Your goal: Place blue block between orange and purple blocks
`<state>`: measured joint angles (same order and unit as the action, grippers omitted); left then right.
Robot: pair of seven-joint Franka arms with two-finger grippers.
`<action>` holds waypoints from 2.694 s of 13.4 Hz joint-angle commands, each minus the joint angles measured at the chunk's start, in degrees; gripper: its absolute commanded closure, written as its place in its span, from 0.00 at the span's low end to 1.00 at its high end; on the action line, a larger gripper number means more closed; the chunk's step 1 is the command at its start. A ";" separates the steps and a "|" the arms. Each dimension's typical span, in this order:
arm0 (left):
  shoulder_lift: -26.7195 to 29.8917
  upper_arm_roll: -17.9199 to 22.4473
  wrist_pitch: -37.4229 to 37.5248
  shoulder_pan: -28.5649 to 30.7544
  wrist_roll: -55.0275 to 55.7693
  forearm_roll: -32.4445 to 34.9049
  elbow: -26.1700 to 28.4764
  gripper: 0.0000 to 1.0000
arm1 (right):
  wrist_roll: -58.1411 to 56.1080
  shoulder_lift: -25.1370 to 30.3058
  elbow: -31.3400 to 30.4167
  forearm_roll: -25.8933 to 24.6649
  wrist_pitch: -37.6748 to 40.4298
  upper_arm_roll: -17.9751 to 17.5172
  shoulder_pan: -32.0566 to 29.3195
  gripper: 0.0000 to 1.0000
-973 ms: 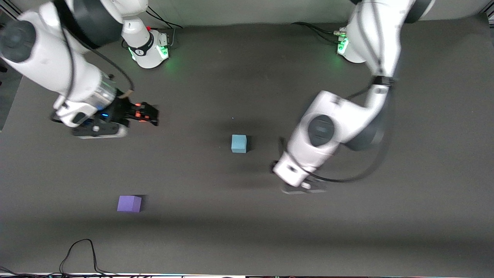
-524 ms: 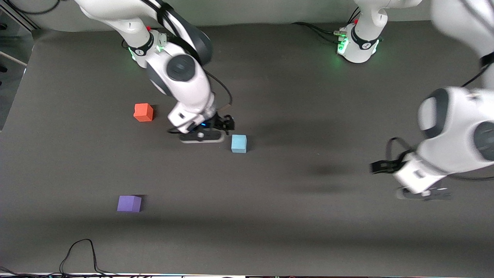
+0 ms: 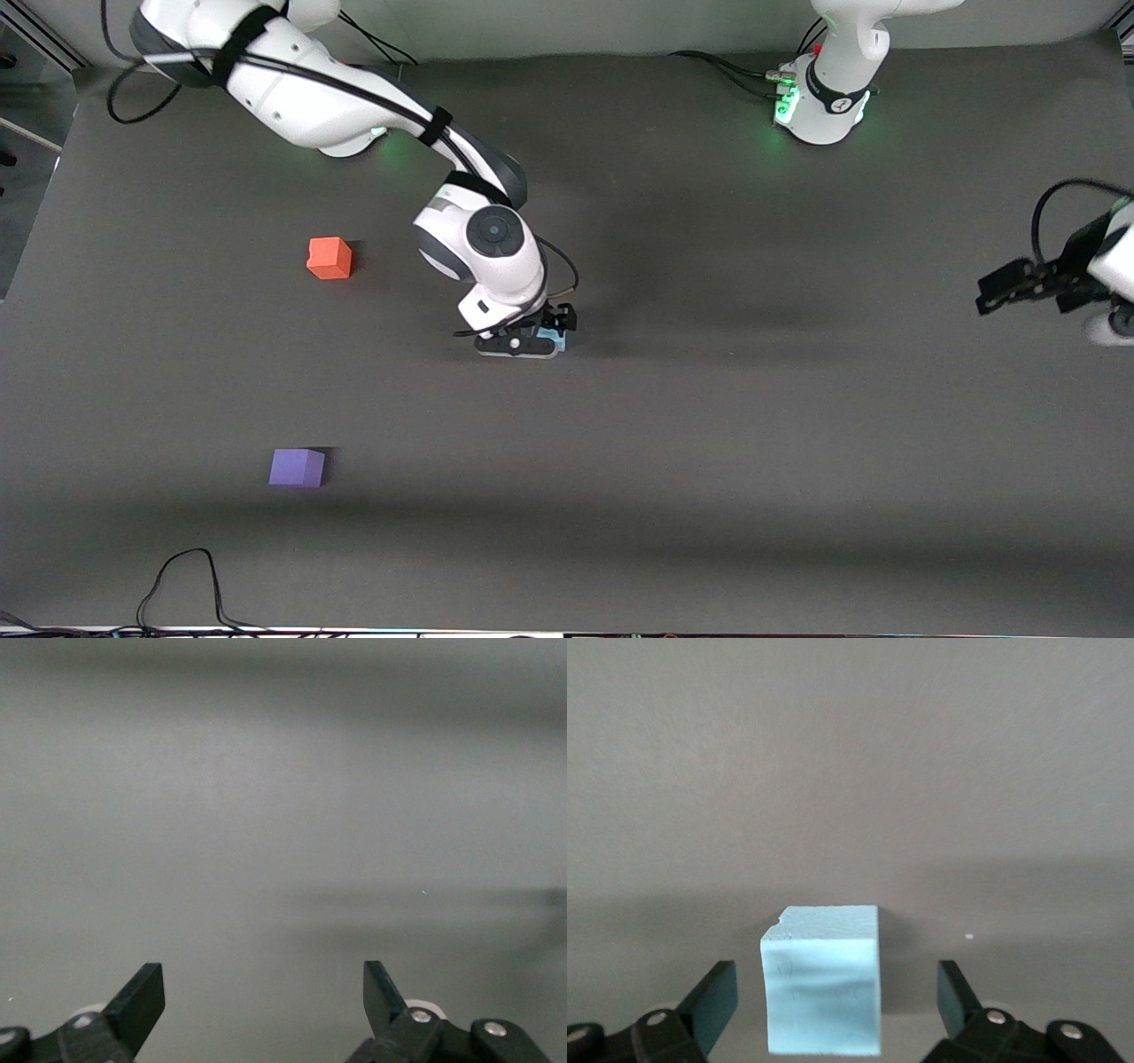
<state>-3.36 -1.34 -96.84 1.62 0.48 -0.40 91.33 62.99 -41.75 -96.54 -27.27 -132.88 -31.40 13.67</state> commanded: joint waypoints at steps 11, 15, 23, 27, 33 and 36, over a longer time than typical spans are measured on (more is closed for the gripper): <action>3.36 2.04 6.66 -3.64 -2.85 0.83 -1.06 0.00 | -3.19 4.81 2.76 1.93 13.06 -5.95 -7.94 0.60; 3.27 2.04 6.66 -3.46 -2.76 0.83 -1.24 0.00 | -24.70 17.82 0.83 14.86 22.38 5.96 -9.28 0.59; 3.09 1.96 6.92 -3.38 -5.04 0.92 -0.80 0.00 | -54.27 27.60 -22.78 23.85 2.41 28.92 -9.36 0.56; 3.18 1.96 6.92 -3.03 -5.66 0.92 -0.36 0.00 | -56.31 24.27 -29.85 23.85 -11.17 31.48 -9.54 0.56; 3.09 2.04 7.01 -2.94 -5.75 0.92 -0.45 0.00 | -56.22 21.62 -31.79 23.93 -16.89 31.93 -9.54 0.46; 3.09 2.04 7.01 -3.02 -5.58 0.92 -0.62 0.00 | -55.69 23.98 -31.70 23.93 -15.05 32.01 -9.54 0.00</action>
<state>-0.78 0.17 -90.64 -0.76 -4.19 -0.20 90.94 8.59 -20.33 -127.84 -4.86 -148.66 0.07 3.67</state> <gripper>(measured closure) 0.000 0.370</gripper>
